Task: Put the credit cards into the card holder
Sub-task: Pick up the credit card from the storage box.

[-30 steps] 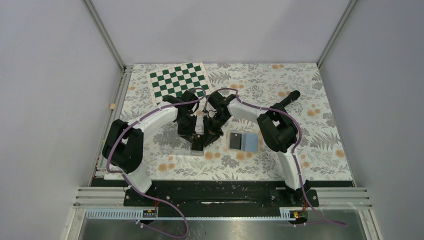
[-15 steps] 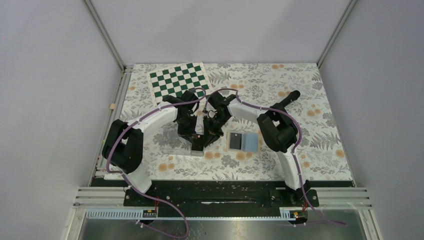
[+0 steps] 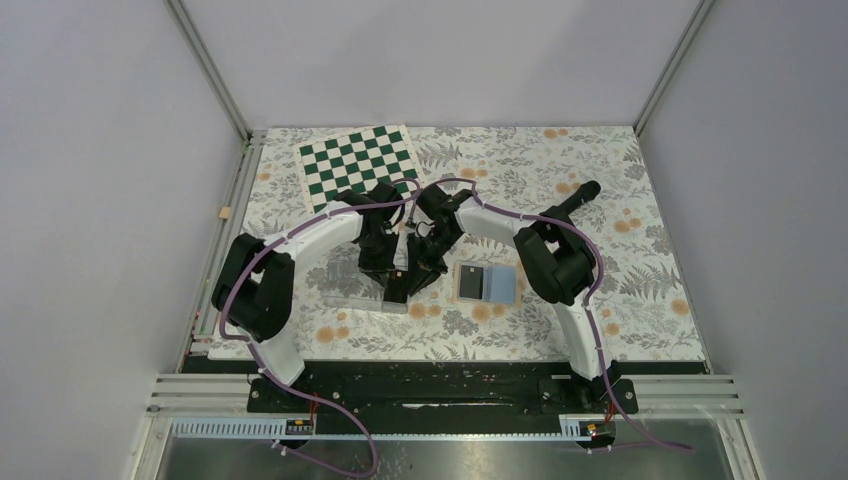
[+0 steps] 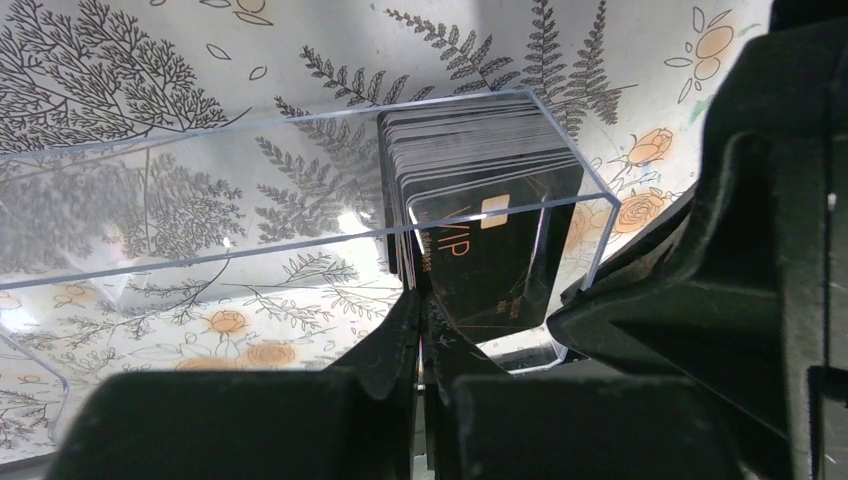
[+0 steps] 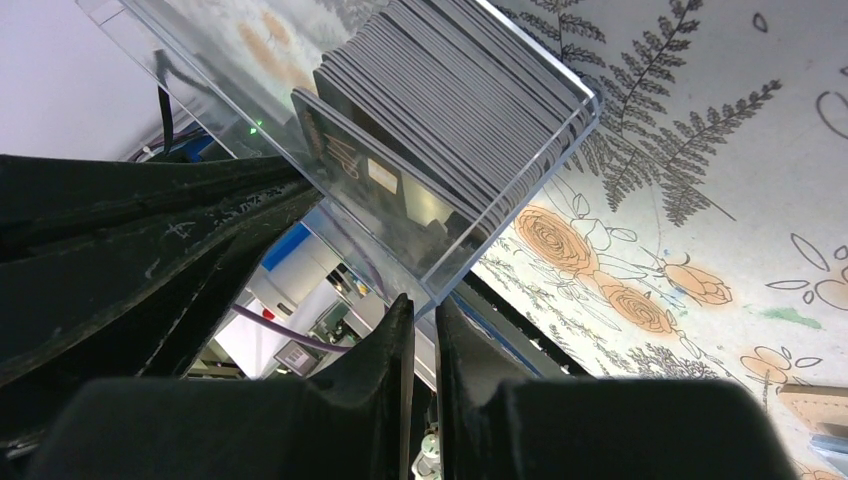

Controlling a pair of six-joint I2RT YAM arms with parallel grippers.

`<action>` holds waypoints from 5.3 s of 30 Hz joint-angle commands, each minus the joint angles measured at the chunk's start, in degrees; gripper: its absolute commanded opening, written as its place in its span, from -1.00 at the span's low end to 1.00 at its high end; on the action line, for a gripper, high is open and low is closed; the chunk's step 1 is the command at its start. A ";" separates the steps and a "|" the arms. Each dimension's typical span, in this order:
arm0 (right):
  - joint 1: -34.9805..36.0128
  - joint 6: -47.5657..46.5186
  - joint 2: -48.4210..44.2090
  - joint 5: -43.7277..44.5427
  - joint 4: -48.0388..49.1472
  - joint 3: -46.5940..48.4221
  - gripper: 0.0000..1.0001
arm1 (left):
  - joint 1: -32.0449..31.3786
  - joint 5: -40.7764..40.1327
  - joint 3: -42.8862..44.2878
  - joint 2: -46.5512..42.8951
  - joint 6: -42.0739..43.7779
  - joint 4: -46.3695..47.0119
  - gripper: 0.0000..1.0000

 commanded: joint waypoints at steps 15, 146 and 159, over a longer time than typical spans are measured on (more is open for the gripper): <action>0.90 -1.14 1.44 -1.38 1.23 -0.45 -0.93 | -0.52 7.30 3.12 -1.47 0.07 2.27 -1.00; 0.96 -1.93 1.99 -2.86 1.21 -1.68 -0.96 | -8.16 -5.11 8.73 8.23 5.04 -4.84 -0.64; 0.93 -2.04 1.95 -2.94 1.22 -1.76 -0.96 | -8.74 -5.25 7.65 10.17 5.31 -4.75 -0.67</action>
